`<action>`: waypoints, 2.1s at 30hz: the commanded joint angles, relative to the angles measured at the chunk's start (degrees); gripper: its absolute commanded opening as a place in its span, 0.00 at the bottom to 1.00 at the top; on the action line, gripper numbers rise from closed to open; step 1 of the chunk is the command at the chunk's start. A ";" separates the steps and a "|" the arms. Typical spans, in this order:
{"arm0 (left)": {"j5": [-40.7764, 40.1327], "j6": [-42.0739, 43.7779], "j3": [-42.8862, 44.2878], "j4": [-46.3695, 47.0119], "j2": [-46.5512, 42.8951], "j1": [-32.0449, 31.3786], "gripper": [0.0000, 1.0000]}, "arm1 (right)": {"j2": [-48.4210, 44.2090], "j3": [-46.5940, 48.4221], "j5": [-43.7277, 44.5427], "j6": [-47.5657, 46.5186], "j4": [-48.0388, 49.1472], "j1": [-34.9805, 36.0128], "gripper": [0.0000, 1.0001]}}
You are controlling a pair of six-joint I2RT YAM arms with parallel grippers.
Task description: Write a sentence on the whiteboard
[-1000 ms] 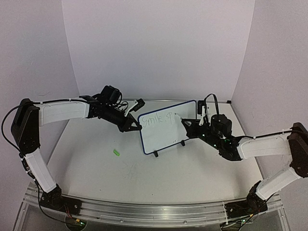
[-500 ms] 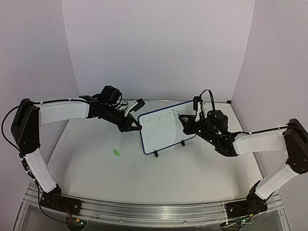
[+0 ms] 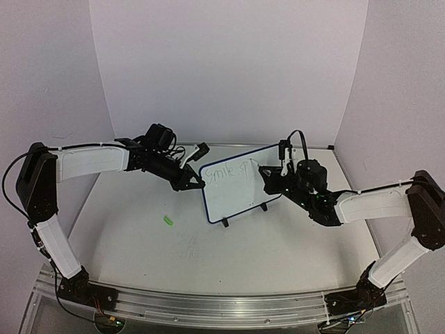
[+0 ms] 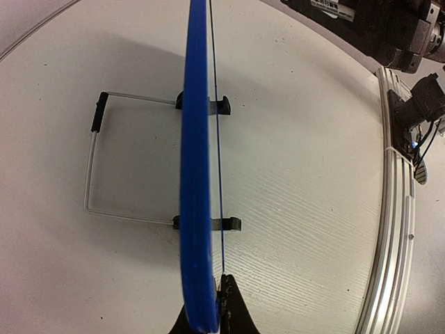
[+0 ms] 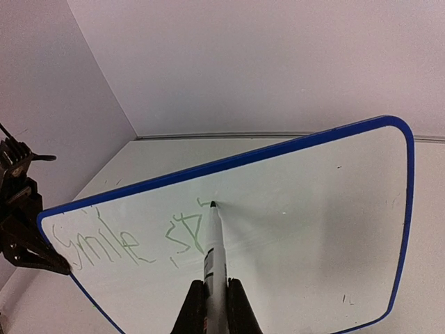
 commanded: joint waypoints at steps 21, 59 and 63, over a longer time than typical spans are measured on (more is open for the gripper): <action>-3.29 2.00 0.92 -4.18 1.21 -0.48 0.00 | -0.40 -2.29 -0.33 1.98 -0.84 0.01 0.00; -3.22 2.02 0.91 -4.17 1.36 -0.44 0.00 | -0.15 0.34 1.96 0.06 2.29 0.01 0.00; -3.21 2.02 0.92 -4.17 1.28 -0.48 0.00 | -0.28 0.05 3.01 0.33 2.28 0.01 0.00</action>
